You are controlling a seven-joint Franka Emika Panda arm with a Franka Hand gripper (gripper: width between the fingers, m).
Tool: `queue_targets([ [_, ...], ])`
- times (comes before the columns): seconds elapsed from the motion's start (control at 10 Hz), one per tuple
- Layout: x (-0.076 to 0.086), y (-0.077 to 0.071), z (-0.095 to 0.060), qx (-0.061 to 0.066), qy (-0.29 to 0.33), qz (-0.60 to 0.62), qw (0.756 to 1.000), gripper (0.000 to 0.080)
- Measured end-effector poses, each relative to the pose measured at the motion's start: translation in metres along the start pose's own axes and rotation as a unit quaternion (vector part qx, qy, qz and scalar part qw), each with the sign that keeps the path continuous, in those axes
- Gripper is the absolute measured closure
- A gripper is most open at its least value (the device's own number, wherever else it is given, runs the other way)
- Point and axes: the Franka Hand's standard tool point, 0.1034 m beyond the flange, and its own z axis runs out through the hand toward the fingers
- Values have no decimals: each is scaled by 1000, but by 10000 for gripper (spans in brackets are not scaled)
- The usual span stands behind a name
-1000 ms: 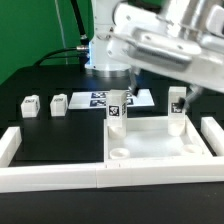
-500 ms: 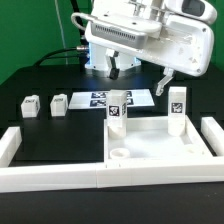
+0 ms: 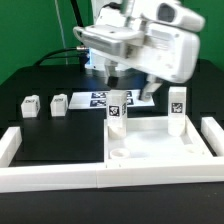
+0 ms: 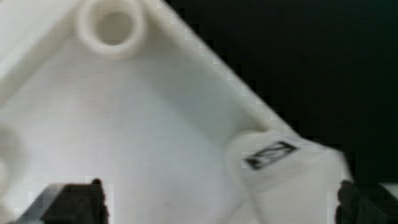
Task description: Assemble square table
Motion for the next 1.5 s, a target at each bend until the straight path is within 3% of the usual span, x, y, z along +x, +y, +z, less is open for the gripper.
queue_targets([
  [0.2, -7, -32, -2, 11, -1, 74, 997, 150],
  [0.4, -12, -57, 6, 19, 4, 147, 989, 150],
  [0.9, -7, -52, 5, 19, 7, 289, 957, 150],
  [1.0, -8, -54, 6, 20, 11, 327, 945, 150],
  [1.1, -17, -70, 11, 28, 15, 374, 927, 150],
  [1.2, -18, -102, 21, 40, 17, 441, 896, 150],
  [1.3, -4, -128, 33, 56, 27, 487, 871, 150],
  [1.4, -10, -139, 36, 72, 40, 523, 848, 150],
  [1.5, -11, -132, 33, 67, 37, 561, 825, 150],
])
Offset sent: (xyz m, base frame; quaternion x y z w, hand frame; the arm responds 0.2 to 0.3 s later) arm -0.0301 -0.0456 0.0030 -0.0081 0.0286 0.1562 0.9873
